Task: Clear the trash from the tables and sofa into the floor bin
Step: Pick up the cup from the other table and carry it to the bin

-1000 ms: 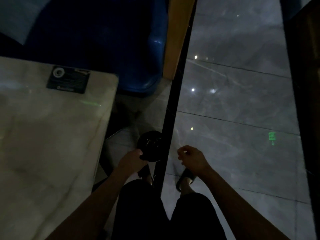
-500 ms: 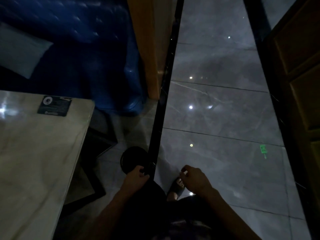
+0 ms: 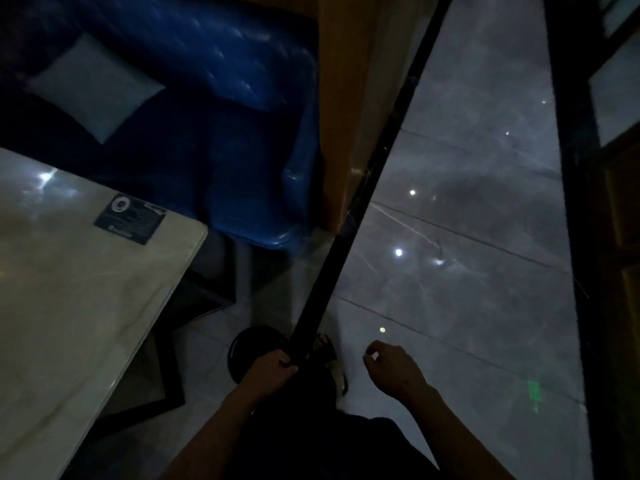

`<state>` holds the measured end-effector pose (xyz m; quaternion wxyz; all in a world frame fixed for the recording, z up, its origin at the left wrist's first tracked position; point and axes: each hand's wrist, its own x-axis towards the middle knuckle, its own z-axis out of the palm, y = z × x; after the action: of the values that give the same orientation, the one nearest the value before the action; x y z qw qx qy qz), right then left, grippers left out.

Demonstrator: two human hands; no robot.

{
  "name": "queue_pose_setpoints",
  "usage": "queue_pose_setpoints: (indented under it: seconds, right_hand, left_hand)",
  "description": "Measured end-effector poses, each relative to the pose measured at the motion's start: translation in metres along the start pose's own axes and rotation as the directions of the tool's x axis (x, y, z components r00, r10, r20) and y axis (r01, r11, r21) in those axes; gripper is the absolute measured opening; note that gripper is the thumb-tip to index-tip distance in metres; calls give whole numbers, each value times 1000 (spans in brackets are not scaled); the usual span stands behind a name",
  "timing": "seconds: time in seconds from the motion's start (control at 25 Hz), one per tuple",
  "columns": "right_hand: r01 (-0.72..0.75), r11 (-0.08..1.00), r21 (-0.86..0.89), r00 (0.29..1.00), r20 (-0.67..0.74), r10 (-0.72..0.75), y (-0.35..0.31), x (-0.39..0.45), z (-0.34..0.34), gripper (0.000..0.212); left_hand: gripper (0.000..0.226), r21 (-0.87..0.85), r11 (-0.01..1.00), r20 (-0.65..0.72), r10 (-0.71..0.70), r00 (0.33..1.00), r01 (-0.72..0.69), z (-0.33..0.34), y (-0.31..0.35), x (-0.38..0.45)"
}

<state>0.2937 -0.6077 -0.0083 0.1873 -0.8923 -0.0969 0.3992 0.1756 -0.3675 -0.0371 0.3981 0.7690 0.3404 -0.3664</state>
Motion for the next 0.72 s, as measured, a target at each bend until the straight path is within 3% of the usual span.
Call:
queue_pose_setpoints:
  seconds: [0.16, 0.4, 0.52, 0.72]
  right_hand:
    - [20, 988, -152, 997, 77, -8, -28, 48, -37, 30]
    - [175, 895, -410, 966, 248, -76, -92, 134, -82, 37]
    - [233, 852, -469, 957, 266, -115, -128, 177, -97, 31]
    - [420, 734, -535, 890, 402, -216, -214, 257, -117, 29]
  left_hand:
    - [12, -74, 996, -27, -47, 999, 44, -32, 12, 29]
    - [25, -217, 973, -145, -117, 982, 84, -91, 24, 47]
    - [24, -300, 947, -171, -167, 971, 110, -103, 21, 58]
    - [37, -518, 823, -273, -416, 867, 232, -154, 24, 70]
